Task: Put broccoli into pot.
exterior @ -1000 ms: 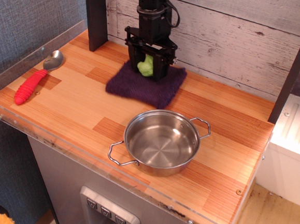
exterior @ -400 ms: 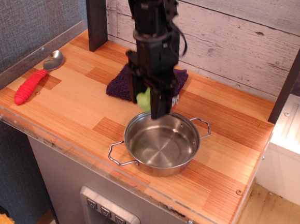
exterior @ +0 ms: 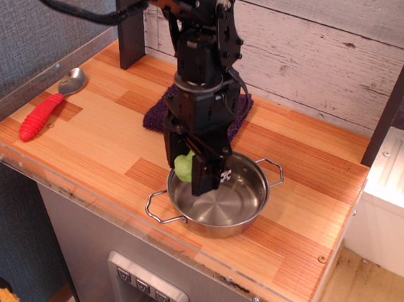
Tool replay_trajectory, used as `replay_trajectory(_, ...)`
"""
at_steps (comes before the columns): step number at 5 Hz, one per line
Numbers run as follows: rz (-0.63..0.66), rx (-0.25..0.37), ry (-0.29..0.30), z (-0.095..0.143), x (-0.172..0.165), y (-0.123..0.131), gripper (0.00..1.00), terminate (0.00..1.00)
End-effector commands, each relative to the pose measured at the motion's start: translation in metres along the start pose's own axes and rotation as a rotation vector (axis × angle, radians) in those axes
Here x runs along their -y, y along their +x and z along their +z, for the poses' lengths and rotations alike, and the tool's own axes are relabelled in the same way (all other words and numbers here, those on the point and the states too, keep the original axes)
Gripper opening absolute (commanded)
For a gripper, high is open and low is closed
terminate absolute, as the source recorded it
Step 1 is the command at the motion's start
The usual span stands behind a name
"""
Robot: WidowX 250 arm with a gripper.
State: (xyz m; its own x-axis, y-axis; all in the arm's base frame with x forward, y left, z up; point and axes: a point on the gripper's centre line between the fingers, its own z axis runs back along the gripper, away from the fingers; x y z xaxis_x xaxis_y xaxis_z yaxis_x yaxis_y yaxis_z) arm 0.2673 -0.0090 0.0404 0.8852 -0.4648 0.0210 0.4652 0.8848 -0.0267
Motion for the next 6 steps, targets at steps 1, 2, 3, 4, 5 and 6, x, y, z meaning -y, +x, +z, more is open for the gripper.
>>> replay_trajectory(1, 0.014, 0.069, 0.038, 0.025, -0.013, 0.002, 1.00, 0.00)
replay_trajectory(2, 0.143, 0.111, 0.081, 0.049, -0.048, -0.002, 1.00, 0.00)
replay_trajectory(3, 0.336, 0.148, 0.128, 0.070, -0.089, -0.017, 1.00, 0.00)
replay_trajectory(4, 0.450, 0.152, 0.107, 0.072, -0.111, -0.027, 1.00, 0.00)
replay_trajectory(5, 0.426, 0.117, 0.061, 0.069, -0.114, -0.031, 1.00, 0.00)
replay_trajectory(6, 0.426, 0.117, 0.061, 0.069, -0.114, -0.031, 1.00, 0.00)
